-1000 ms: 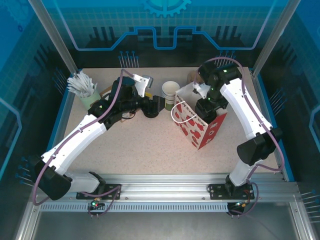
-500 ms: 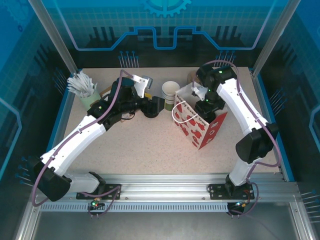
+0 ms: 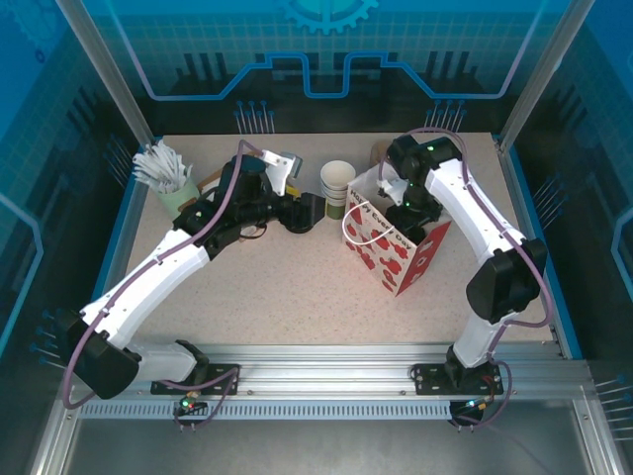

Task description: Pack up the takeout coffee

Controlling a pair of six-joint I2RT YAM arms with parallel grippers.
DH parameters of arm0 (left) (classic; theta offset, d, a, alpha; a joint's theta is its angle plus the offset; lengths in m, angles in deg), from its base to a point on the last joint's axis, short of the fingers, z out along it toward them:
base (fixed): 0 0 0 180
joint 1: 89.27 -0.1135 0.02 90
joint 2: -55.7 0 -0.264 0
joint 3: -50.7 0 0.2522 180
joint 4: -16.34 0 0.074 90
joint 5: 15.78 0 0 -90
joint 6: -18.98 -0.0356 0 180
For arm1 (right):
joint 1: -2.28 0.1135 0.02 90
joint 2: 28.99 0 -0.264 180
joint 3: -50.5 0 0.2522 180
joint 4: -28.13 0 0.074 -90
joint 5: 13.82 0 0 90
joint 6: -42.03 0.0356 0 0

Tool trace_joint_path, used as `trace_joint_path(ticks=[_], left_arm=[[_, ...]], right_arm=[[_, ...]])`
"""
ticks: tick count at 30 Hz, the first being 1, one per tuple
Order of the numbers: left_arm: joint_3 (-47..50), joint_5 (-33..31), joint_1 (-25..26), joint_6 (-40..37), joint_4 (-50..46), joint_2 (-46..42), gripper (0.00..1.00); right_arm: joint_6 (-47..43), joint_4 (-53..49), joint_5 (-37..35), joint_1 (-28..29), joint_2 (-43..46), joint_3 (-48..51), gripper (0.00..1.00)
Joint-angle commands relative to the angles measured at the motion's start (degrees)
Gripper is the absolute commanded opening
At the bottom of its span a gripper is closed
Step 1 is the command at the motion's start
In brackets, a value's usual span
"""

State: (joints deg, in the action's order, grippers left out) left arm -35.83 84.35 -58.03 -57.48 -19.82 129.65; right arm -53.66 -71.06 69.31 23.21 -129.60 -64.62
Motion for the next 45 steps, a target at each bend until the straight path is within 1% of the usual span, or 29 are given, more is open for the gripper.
trace_joint_path(ticks=[1, 6, 9, 14, 21, 27, 37, 45], left_arm=[[-1.3, 2.2, 0.3, -0.7, -1.0, 0.8, 0.87], [-6.6, 3.9, 0.3, -1.8, -2.2, 6.2, 0.85], [-10.7, 4.0, 0.5, -2.9, -3.0, 10.4, 0.82], [-19.1, 3.9, 1.1, -6.5, -5.5, 18.5, 0.73], [-33.2, 4.0, 1.8, -11.3, -12.6, 31.0, 0.61], [-43.7, 5.7, 2.2, -13.5, -17.5, 38.4, 0.5], [-50.1, 6.6, 2.4, -17.5, -22.3, 43.1, 0.28], [-52.5, 6.5, 2.3, -20.9, -25.6, 44.4, 0.15]], right_arm=[[-1.9, 0.9, 0.9, -1.0, 1.9, 1.2, 0.39], [-1.8, 1.2, 0.5, -1.1, 2.9, 1.6, 0.38], [-1.8, 1.3, 0.4, -1.1, 3.3, 1.6, 0.38], [-1.8, 1.4, 0.1, -1.1, 3.7, 1.6, 0.38], [-1.8, 1.4, 0.4, -1.1, 3.7, 1.2, 0.37], [-1.8, 1.4, 0.4, -1.1, 3.7, 1.2, 0.37], [-1.9, 1.2, 0.3, -1.1, 3.8, 1.1, 0.37], [-2.3, 1.0, 0.7, -1.0, 4.1, 1.1, 0.36]])
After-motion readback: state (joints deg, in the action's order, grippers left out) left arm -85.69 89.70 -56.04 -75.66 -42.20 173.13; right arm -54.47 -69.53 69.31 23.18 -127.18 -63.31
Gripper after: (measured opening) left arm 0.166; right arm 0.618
